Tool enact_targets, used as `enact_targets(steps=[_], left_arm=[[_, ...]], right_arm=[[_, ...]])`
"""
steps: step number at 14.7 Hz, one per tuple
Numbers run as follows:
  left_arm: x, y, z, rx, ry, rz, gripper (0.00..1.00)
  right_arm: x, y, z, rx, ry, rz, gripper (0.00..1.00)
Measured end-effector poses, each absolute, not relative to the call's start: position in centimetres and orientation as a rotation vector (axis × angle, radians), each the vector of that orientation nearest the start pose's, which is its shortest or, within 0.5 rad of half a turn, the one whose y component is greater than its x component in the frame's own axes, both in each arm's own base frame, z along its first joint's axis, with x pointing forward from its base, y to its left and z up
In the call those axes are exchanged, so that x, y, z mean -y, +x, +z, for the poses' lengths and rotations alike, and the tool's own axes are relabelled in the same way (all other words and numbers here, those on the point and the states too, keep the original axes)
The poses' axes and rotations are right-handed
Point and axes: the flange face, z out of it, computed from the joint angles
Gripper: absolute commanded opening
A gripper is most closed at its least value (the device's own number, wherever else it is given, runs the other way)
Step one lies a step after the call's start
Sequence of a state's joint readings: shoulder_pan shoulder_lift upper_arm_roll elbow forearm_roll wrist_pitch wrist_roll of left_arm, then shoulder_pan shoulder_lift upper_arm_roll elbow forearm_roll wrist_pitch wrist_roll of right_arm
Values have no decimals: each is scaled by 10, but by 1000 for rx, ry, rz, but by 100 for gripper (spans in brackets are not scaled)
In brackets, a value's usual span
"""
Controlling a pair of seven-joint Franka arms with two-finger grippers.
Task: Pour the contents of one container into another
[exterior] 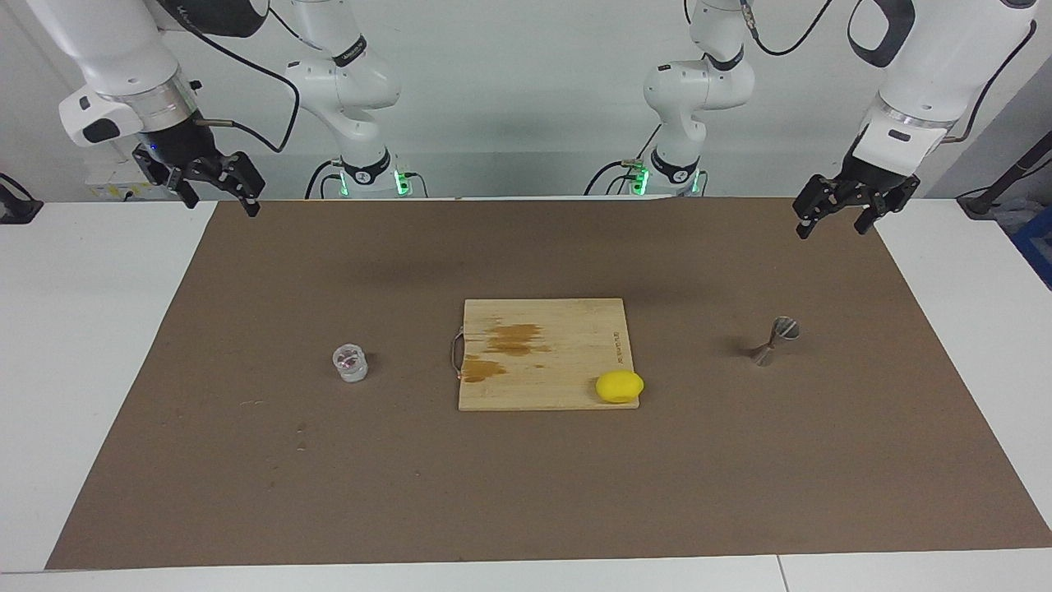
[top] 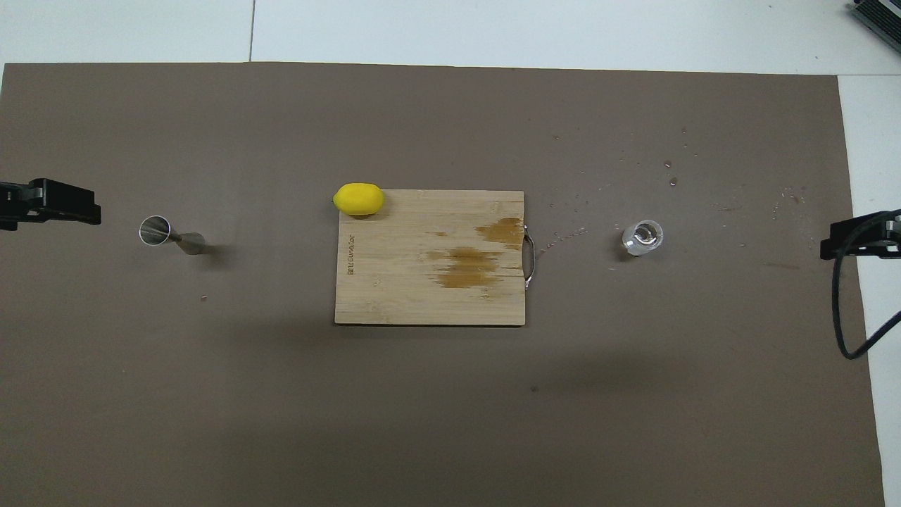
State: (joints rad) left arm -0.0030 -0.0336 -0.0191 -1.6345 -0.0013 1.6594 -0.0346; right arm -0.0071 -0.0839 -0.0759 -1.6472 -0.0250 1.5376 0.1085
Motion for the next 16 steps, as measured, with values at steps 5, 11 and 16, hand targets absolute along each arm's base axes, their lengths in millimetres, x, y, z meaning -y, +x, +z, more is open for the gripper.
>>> enact_targets(steps=[5,11,16], left_arm=[[-41,544,610,-15,-3247,-86,100],[-91,533,569,-291,-3467,-179,100],[-102,531,526,-505,-3614,-272,100]], right_arm=[[49,522,628,-311,-3145,50,100],[48,522,622,-460,-3105,64,100],[61,524,605,-607,-2996,71,100]])
